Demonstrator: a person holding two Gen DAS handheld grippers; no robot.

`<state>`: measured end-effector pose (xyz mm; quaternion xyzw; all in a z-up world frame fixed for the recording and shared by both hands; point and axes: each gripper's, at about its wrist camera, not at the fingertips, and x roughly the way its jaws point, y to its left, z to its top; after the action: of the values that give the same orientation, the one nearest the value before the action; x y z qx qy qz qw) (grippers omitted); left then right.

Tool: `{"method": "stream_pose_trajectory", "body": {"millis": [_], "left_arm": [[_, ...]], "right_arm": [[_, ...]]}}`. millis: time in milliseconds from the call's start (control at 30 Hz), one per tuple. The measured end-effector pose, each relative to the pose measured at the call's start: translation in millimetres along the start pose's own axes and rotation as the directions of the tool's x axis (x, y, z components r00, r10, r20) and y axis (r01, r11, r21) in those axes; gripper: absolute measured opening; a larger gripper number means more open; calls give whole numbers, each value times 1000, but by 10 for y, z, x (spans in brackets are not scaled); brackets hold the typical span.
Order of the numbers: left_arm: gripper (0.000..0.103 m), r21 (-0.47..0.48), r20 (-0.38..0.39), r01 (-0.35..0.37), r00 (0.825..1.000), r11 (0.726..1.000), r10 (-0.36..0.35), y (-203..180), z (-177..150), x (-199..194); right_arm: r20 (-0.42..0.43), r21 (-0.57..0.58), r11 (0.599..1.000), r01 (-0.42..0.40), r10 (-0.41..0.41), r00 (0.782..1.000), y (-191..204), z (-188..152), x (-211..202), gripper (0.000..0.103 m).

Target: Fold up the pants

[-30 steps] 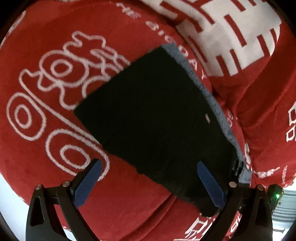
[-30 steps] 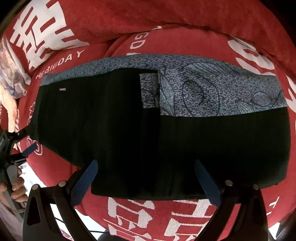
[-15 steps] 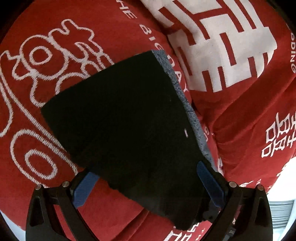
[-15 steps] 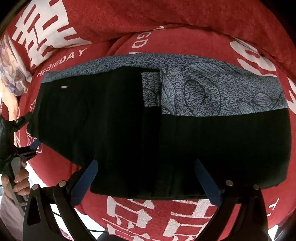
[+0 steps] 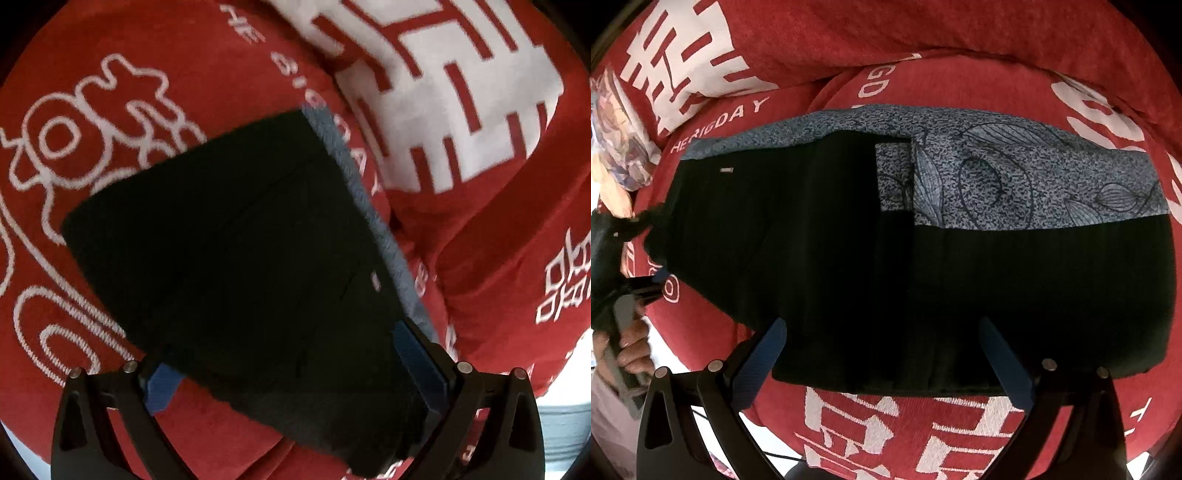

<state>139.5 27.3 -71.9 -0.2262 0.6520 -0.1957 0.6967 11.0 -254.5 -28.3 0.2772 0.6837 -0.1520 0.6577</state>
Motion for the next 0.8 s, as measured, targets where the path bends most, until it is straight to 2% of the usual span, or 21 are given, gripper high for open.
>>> {"method": "stream_pose_trajectory", "body": {"millis": [33, 133, 200, 267, 300, 333, 367, 400, 433, 500, 600, 633, 700, 800], "left_arm": [[103, 6, -8, -18, 1000, 1000, 18, -26, 7, 17], [87, 42, 16, -120, 993, 992, 120, -116, -17, 26], [52, 96, 43, -223, 975, 970, 219, -179, -43, 10], [42, 157, 61, -288, 958, 945, 282, -226, -68, 3], [39, 183, 77, -299, 954, 937, 289, -249, -84, -14], [39, 236, 104, -328, 944, 915, 312, -324, -121, -24], [37, 302, 142, -370, 929, 879, 342, -427, -176, -17], [37, 392, 205, -428, 904, 814, 376, -578, -276, -7], [37, 447, 251, -464, 886, 765, 390, -683, -356, 2], [37, 538, 337, -519, 855, 665, 395, -847, -521, 10], [37, 624, 426, -579, 815, 525, 392, -949, -693, -36], [37, 641, 443, -587, 809, 494, 386, -992, -735, -27], [37, 661, 468, -597, 801, 454, 372, -1114, -802, 3], [37, 674, 491, -609, 793, 419, 361, -1139, -834, -14]], "right_arm": [[-2, -3, 1000, 0, 0, 1000, 3, 4, 0, 103], [-6, -6, 1000, -13, 13, 1000, -9, 11, 4, 103], [-7, -1, 1000, -30, 30, 1000, -36, 13, -5, 103], [-18, -10, 999, -38, 38, 999, -44, 19, -6, 103], [-31, -26, 999, -36, 35, 999, -27, 26, -9, 103], [-49, -50, 998, -28, 25, 998, 7, 44, -22, 103], [-60, -73, 997, -27, 23, 998, 47, 67, -49, 103], [-64, -92, 995, -40, 35, 997, 97, 100, -99, 103], [-60, -111, 992, -55, 49, 997, 166, 157, -180, 103], [-49, -139, 988, -69, 62, 997, 282, 273, -301, 103], [-50, -192, 975, -109, 101, 994, 542, 558, -444, 103], [-52, -218, 967, -130, 122, 991, 663, 669, -480, 103], [-67, -284, 942, -180, 168, 983, 942, 877, -532, 103], [-143, -379, 886, -266, 228, 963, 1461, 1154, -525, 103]]}}
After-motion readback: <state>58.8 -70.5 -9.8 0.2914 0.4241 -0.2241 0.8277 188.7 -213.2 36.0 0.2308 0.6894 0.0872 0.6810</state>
